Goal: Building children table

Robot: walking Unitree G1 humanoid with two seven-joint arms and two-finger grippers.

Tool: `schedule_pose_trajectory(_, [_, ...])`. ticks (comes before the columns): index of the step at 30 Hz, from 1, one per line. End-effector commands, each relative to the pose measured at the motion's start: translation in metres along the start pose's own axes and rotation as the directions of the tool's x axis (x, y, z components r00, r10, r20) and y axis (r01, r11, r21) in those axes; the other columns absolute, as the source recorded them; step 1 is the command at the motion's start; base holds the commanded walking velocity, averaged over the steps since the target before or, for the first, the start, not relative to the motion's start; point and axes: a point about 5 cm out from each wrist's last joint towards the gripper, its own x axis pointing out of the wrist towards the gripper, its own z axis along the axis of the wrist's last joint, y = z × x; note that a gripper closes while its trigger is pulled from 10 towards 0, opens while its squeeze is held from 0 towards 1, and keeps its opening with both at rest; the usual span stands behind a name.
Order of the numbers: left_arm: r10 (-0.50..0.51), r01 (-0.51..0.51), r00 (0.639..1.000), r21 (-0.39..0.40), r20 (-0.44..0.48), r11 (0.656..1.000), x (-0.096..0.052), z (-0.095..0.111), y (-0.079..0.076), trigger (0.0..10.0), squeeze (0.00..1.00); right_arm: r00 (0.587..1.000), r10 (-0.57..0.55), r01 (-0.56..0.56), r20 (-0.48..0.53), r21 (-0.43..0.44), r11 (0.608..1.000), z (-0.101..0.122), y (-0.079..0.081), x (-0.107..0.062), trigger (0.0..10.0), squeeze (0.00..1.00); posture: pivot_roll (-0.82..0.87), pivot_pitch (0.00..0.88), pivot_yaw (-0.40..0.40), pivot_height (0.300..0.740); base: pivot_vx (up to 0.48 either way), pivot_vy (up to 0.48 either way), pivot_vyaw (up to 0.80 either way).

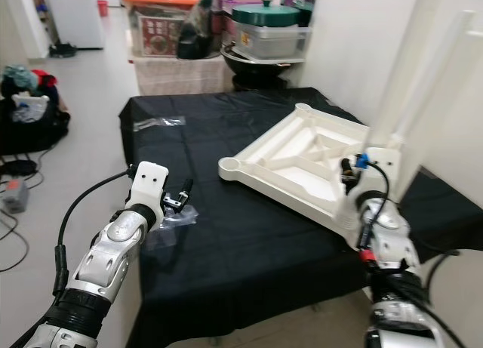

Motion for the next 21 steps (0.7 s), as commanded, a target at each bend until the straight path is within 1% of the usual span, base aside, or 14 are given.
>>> schedule_pose_trajectory(1, [-0.001,0.001,1.000,0.005,-0.024,1.000,0.000,-0.004,-0.002,10.0,0.00,0.988,-0.150,0.152,0.035,-0.042,0.988,0.006,-0.035,-0.003,0.0,0.00,0.05,0.000,-0.071,0.740,0.000,0.000,0.00])
schedule_pose_trajectory(3, [0.001,-0.001,1.000,0.006,-0.026,1.000,0.000,-0.005,-0.001,10.0,0.00,0.981,-0.194,0.194,0.021,-0.028,0.981,0.003,-0.043,-0.005,0.0,0.00,0.05,0.000,-0.071,0.740,0.000,0.000,0.00])
schedule_pose_trajectory(6, [0.001,-0.001,1.000,0.008,-0.029,1.000,0.000,-0.005,-0.001,10.0,0.00,0.982,-0.187,0.187,0.019,-0.023,0.982,0.001,-0.040,-0.005,0.0,0.00,0.04,0.000,-0.068,0.740,0.000,0.000,0.00])
schedule_pose_trajectory(7, [0.001,0.000,1.000,0.009,-0.031,1.000,0.000,-0.006,-0.002,10.0,0.00,0.987,-0.162,0.162,0.019,-0.013,0.987,-0.001,-0.035,-0.005,0.0,0.00,0.04,0.000,-0.068,0.740,0.000,0.000,0.00])
schedule_pose_trajectory(9, [-0.002,0.003,0.999,0.010,-0.033,1.000,0.001,-0.006,-0.004,10.0,0.00,0.997,-0.069,0.068,0.031,0.007,0.998,-0.002,-0.014,-0.006,0.0,0.00,0.04,0.000,-0.067,0.740,0.000,0.000,0.00])
schedule_pose_trajectory(11, [-0.003,0.003,0.999,0.010,-0.033,1.000,0.001,-0.006,-0.004,10.0,0.00,0.998,-0.044,0.043,0.037,0.011,0.999,-0.002,-0.009,-0.006,0.0,0.00,0.04,0.000,-0.067,0.740,0.000,0.000,0.00])
schedule_pose_trajectory(12, [-0.004,0.005,0.999,0.010,-0.033,1.000,0.001,-0.006,-0.005,10.0,0.00,0.999,-0.006,0.005,0.047,0.028,1.000,-0.002,0.001,-0.007,0.0,0.00,0.04,0.000,-0.067,0.740,0.000,0.000,0.00])
schedule_pose_trajectory(14, [-0.005,0.005,0.999,0.008,-0.033,1.000,0.001,-0.006,-0.005,10.0,0.00,0.988,0.122,-0.128,0.092,0.063,0.990,0.001,0.032,-0.011,0.0,0.00,0.04,0.000,-0.066,0.740,0.000,0.000,0.00])
schedule_pose_trajectory(15, [-0.005,0.005,0.999,0.008,-0.033,1.000,0.001,-0.006,-0.005,10.0,0.00,0.988,0.122,-0.128,0.092,0.063,0.990,0.001,0.032,-0.011,0.0,0.00,0.04,0.000,-0.066,0.740,0.000,0.000,0.00])
schedule_pose_trajectory(16, [-0.005,0.005,0.999,0.008,-0.033,1.000,0.001,-0.006,-0.005,10.0,0.00,0.976,0.184,-0.196,0.116,0.093,0.976,0.004,0.048,-0.015,0.0,0.00,0.04,0.000,-0.066,0.740,0.000,0.000,0.00])
schedule_pose_trajectory(17, [-0.005,0.005,0.999,0.008,-0.033,1.000,0.001,-0.006,-0.005,10.0,0.00,0.976,0.184,-0.196,0.116,0.093,0.976,0.004,0.048,-0.015,0.0,0.00,0.04,0.000,-0.066,0.740,0.000,0.000,0.00])
schedule_pose_trajectory(19, [-0.002,0.003,1.000,0.005,-0.030,1.000,0.001,-0.005,-0.004,10.0,0.00,0.914,0.348,-0.384,0.209,0.163,0.909,0.023,0.092,-0.030,0.0,0.00,0.04,0.000,-0.068,0.740,0.000,0.000,0.00])
schedule_pose_trajectory(20, [-0.002,0.003,1.000,0.005,-0.030,1.000,0.001,-0.005,-0.004,10.0,0.00,0.914,0.348,-0.384,0.209,0.163,0.909,0.023,0.092,-0.030,0.0,0.00,0.04,0.000,-0.068,0.740,0.000,0.000,0.00])
schedule_pose_trajectory(21, [-0.002,0.002,1.000,0.003,-0.026,1.000,0.001,-0.005,-0.004,10.0,0.00,0.865,0.430,-0.481,0.258,0.184,0.857,0.035,0.114,-0.040,0.0,0.00,0.04,0.000,-0.070,0.740,0.000,0.000,0.00])
